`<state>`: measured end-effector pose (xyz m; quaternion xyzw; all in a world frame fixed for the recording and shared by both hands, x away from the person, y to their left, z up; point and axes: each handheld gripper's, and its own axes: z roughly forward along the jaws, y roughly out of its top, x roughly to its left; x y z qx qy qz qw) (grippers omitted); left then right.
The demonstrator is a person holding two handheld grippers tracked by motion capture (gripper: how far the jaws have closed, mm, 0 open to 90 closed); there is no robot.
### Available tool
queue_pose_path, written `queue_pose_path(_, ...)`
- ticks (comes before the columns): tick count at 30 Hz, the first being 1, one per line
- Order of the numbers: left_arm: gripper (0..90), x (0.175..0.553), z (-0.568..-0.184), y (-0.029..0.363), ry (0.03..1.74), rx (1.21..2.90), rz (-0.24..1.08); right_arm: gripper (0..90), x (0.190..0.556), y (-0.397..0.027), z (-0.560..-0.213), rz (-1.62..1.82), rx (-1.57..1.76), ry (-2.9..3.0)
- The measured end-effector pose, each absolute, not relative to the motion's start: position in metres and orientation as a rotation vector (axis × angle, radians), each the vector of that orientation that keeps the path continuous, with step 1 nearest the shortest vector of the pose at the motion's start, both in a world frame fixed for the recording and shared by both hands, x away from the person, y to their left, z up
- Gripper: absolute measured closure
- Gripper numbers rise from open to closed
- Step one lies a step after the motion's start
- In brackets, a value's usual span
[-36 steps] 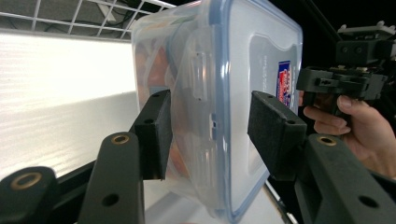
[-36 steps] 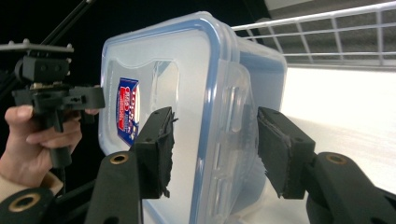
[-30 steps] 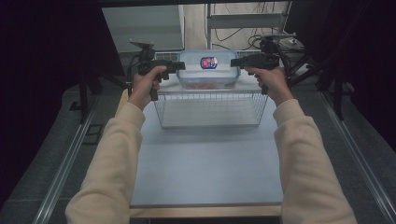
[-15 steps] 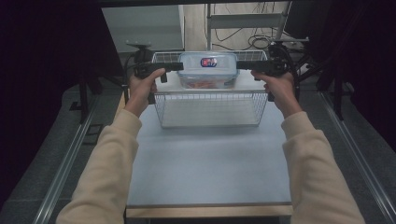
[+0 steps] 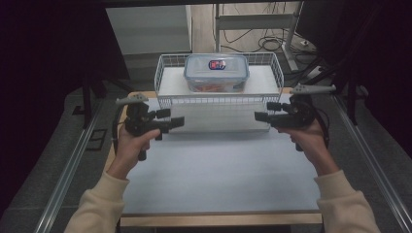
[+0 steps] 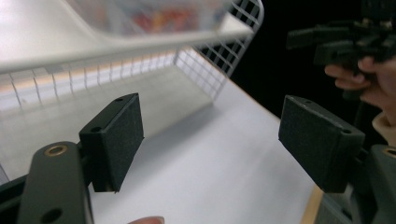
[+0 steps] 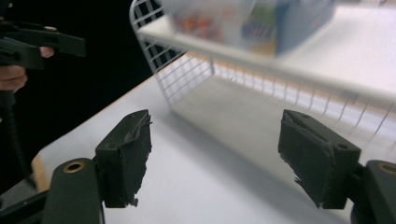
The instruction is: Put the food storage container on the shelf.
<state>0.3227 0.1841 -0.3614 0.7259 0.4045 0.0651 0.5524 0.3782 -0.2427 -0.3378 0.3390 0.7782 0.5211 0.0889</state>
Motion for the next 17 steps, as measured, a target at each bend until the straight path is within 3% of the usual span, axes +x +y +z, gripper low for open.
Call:
queue_pose_path(9, 21.2, 0.296, -0.417, 0.175, 0.952, 1.783, 0.121, 23.6, 0.339, -0.259, -0.394, 1.552, 1.014, 2.380)
queue_pose_path(17, 19.7, 0.295, -0.427, 0.173, 0.968, 1.772, 0.118, 20.4, 0.332, -0.260, -0.399, 1.564, 0.986, 2.374)
